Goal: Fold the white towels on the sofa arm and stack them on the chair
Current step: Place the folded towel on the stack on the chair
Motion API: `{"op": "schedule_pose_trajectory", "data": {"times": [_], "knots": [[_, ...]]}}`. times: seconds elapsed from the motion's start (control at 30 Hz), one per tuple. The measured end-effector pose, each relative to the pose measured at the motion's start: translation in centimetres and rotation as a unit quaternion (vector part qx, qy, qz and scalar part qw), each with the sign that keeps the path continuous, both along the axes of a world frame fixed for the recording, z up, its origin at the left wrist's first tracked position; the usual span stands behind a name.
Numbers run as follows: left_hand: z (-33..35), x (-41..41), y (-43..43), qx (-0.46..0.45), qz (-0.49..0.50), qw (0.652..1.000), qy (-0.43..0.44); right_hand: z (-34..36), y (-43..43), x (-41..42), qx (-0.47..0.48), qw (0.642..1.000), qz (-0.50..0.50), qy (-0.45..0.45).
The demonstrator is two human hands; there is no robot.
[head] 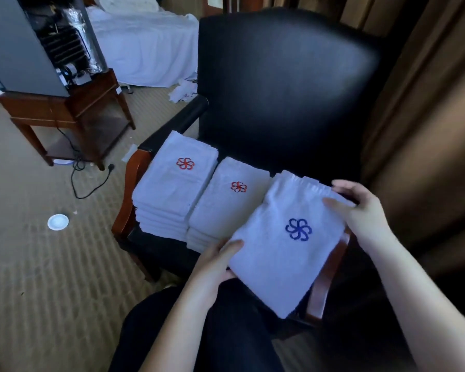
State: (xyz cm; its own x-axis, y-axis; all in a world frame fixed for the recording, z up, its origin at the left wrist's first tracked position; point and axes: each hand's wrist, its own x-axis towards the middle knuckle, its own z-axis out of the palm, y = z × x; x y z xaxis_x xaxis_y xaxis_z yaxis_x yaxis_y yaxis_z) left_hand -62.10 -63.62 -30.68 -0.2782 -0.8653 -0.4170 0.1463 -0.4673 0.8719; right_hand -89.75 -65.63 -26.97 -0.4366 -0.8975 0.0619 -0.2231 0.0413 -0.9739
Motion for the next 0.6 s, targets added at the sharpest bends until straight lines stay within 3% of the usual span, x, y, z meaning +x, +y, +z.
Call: {"op": "schedule_pose_trajectory", "data": {"times": [0.2, 0.33, 0.47, 0.6], "knots": [[1.1, -5.1, -5.5, -0.005, 0.032, 0.999, -0.015, 0.9, -8.8, -4.5, 0.013, 0.984, -0.011, 0.179], [-0.5, -7.0, -6.3, 0.015, 0.015, 0.997, -0.072, -1.6, -11.8, -5.5, 0.068, 0.961, 0.024, 0.268], [-2.6, -6.9, -6.1, 0.000, 0.009, 0.992, -0.126, -5.0, -11.9, -6.4, 0.096, 0.955, 0.036, 0.277], [-2.6, -6.3, -6.0, -0.078, 0.016, 0.988, -0.132, -5.2, -12.0, -6.1, 0.071, 0.975, 0.014, 0.209]]}}
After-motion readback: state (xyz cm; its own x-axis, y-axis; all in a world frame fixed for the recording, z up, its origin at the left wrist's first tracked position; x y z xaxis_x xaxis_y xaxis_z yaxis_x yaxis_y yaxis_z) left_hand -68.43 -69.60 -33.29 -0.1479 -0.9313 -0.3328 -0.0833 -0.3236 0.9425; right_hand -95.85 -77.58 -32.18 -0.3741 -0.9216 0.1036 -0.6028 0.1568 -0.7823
